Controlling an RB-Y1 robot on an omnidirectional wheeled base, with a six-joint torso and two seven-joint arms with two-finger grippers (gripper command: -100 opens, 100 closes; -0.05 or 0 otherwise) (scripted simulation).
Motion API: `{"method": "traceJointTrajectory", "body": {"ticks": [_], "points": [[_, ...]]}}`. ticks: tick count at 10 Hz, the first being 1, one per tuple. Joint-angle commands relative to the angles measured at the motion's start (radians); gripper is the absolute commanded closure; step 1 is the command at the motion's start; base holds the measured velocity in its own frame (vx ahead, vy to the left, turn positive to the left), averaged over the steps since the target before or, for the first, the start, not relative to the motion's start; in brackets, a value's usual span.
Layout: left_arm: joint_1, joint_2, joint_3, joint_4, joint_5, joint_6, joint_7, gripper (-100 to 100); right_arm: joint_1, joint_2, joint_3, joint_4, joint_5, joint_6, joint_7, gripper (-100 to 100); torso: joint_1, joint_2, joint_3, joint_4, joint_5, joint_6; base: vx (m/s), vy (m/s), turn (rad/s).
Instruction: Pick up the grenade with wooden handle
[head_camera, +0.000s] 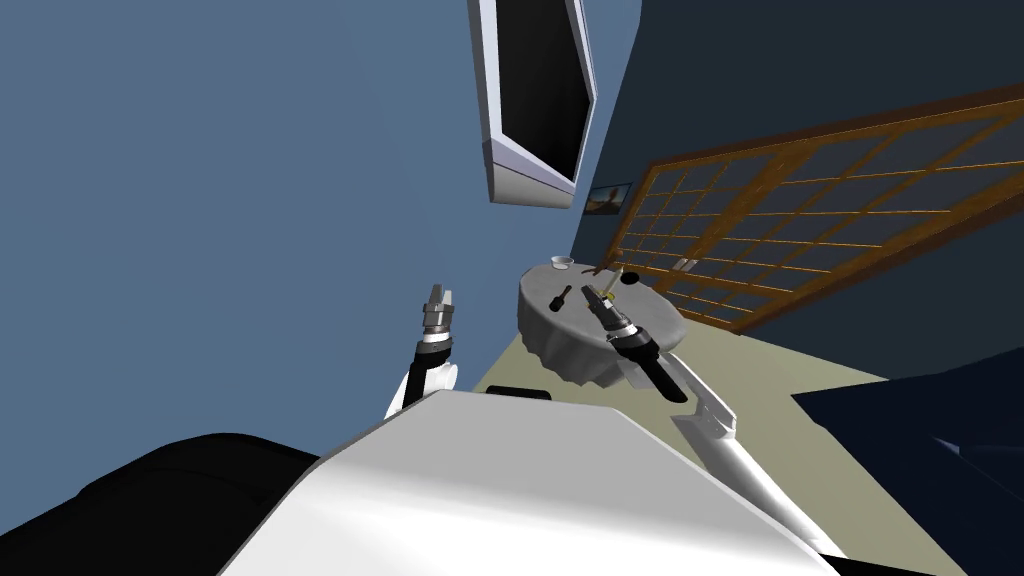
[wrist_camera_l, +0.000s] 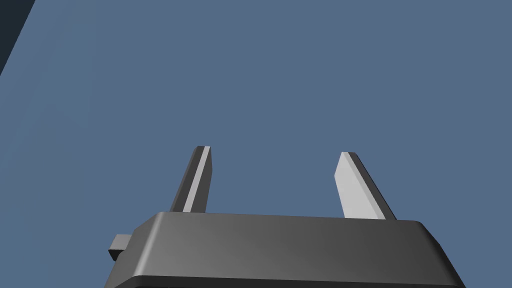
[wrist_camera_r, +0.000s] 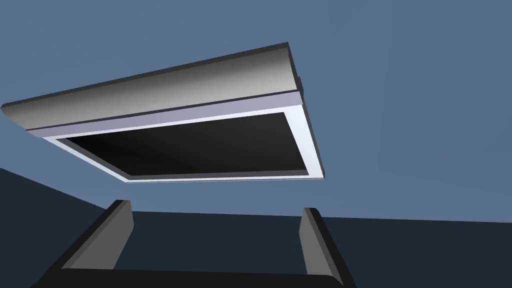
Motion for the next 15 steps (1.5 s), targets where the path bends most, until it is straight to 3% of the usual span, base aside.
{"method": "traceJointTrajectory", "body": {"ticks": [1,4,6,9,11,15], "points": [[0.000,0.000,0.000,0.000,0.000,0.000,0.000,0,0.001,-0.033,0.000,0.001,0.003,-0.004,0.003,-100,0.000,0.000,0.000,0.000,0.000,0.000,-0.012,-0.016,0.005],[0.000,0.000,0.000,0.000,0.000,0.000,0.000,0,-0.023,-0.130,0.014,0.049,0.057,-0.042,0.042,-100,0.001,0.000,0.000,0.000,0.000,0.000,-0.029,-0.024,0.182],[0.000,0.000,0.000,0.000,0.000,0.000,0.000,0,-0.023,-0.176,0.014,0.049,0.057,-0.042,0.042,-100,0.001,0.000,0.000,0.000,0.000,0.000,-0.026,-0.025,0.069],[0.000,0.000,0.000,0.000,0.000,0.000,0.000,0,-0.043,-0.274,0.033,0.100,0.114,-0.080,0.083,-100,0.001,-0.001,-0.001,0.000,0.000,0.000,-0.024,-0.028,0.185],[0.000,0.000,0.000,0.000,0.000,0.000,0.000,0,-0.043,-0.323,0.033,0.100,0.114,-0.080,0.083,-100,0.001,-0.001,0.000,0.000,0.000,0.000,-0.019,-0.020,0.071],[0.000,0.000,0.000,0.000,0.000,0.000,0.000,0,-0.057,-0.451,0.057,0.152,0.174,-0.118,0.127,-100,0.001,-0.001,-0.001,0.000,0.000,0.000,-0.021,-0.021,0.174]]}}
